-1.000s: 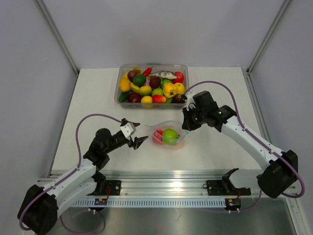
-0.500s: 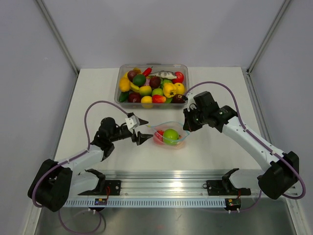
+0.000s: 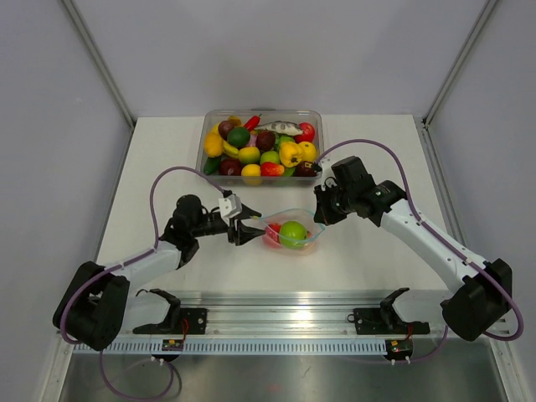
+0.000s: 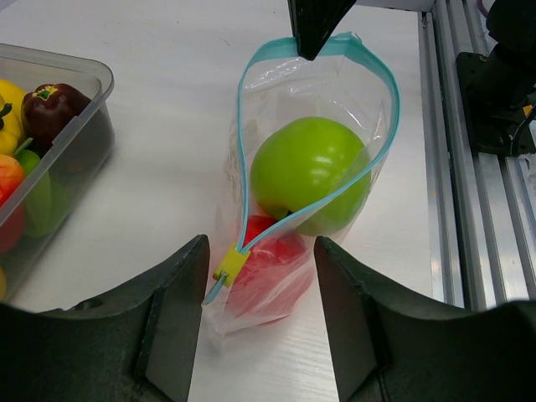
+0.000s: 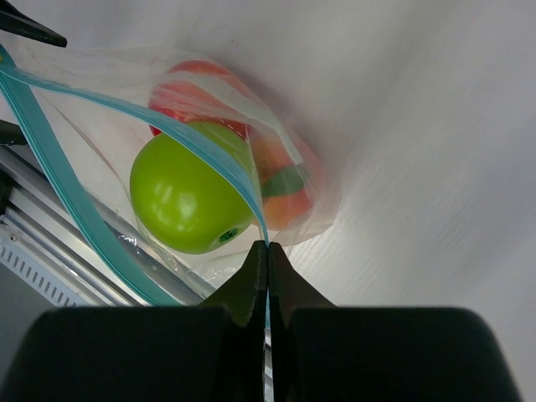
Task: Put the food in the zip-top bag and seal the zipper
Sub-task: Adjust the zipper food storage bag at the center of the board.
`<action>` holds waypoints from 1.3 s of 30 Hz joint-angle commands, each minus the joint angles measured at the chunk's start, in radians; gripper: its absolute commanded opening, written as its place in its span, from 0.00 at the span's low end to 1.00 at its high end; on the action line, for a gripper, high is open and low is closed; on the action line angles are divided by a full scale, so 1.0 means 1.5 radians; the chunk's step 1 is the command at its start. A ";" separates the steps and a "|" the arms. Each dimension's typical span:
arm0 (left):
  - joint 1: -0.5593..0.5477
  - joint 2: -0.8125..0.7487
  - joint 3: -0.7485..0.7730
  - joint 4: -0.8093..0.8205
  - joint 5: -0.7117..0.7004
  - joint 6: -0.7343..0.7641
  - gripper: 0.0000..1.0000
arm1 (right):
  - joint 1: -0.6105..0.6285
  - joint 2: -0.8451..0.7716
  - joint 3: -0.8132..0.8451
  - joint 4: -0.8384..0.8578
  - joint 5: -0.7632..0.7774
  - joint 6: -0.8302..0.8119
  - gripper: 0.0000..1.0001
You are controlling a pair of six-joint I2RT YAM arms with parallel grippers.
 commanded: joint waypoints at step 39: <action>0.007 -0.031 0.039 -0.058 0.110 -0.003 0.00 | 0.015 -0.052 0.140 -0.068 -0.012 -0.035 0.47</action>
